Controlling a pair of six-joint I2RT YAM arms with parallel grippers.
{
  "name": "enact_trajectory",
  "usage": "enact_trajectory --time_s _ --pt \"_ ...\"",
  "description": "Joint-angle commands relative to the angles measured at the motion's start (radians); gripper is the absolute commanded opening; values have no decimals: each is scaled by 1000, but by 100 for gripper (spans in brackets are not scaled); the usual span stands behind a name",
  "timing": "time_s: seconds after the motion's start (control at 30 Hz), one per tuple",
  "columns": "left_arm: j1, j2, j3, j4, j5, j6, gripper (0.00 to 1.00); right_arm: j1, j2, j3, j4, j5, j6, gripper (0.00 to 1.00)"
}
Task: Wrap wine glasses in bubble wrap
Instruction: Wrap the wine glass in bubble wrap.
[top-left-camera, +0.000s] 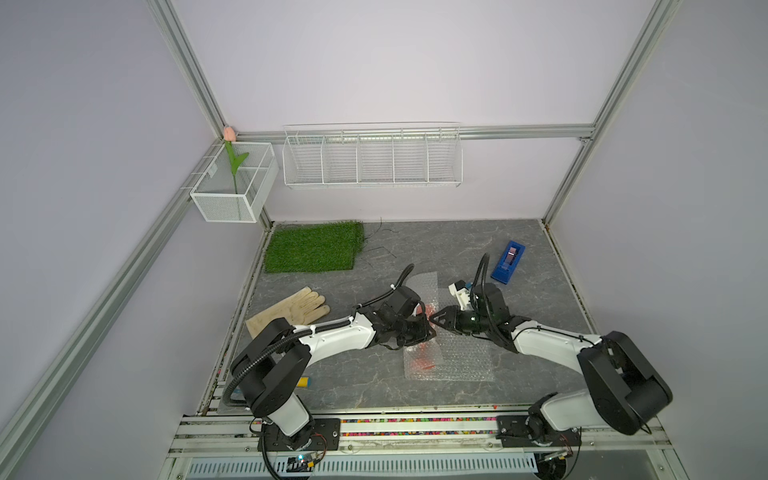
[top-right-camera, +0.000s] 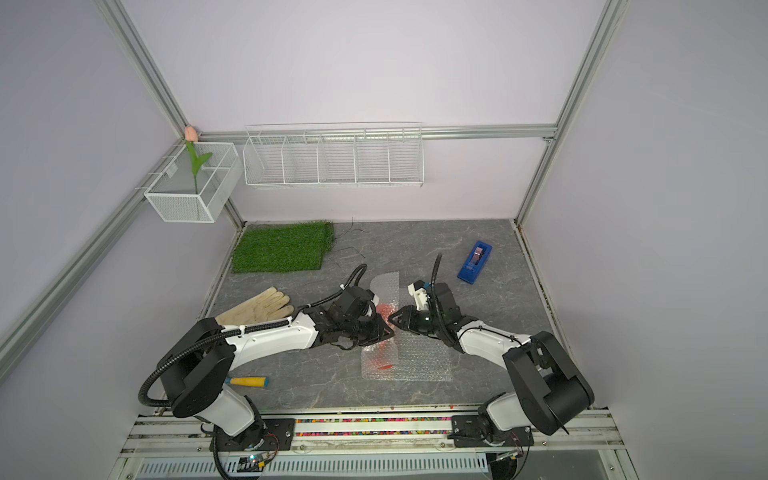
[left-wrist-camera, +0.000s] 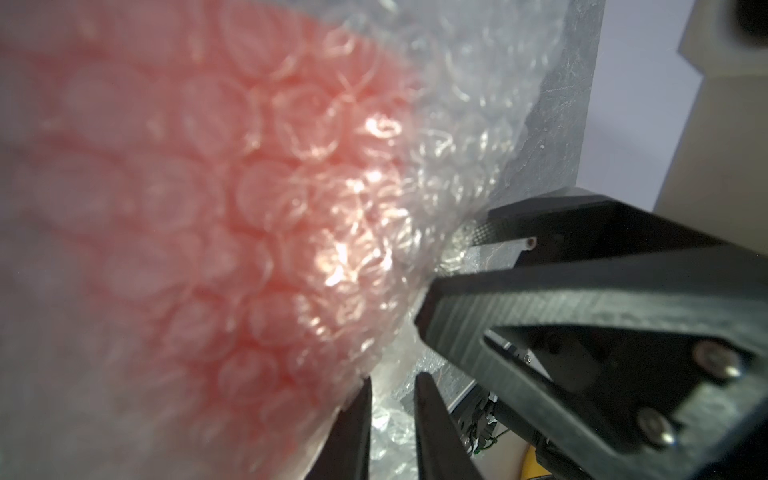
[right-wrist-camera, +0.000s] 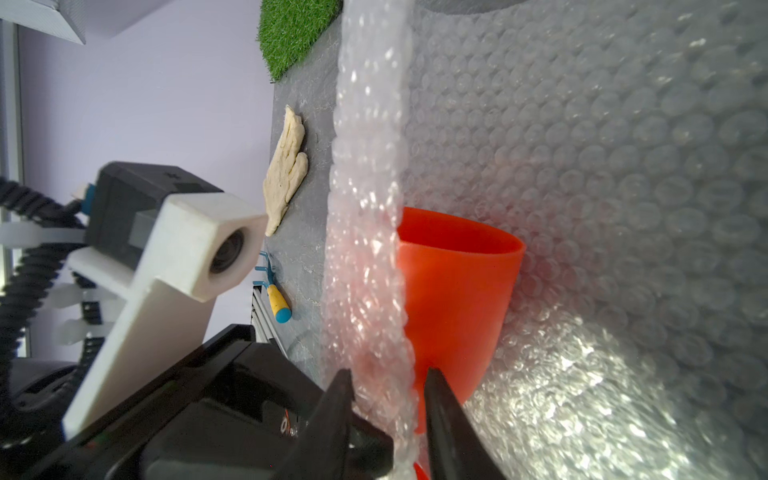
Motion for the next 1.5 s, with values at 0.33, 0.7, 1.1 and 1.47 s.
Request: enact_trajectory --time_s 0.33,0.7,1.1,1.47 --pt "-8 -95 59 -47 -27 37 40 3 4 33 -105 17 -96 7" --pt "50 -288 28 -139 -169 167 72 3 25 40 -200 80 -164 7" --pt "158 -188 -37 -84 -159 270 92 4 86 39 -153 81 -163 7" --pt "169 -72 -63 22 -2 244 100 5 138 50 -111 77 -153 12"
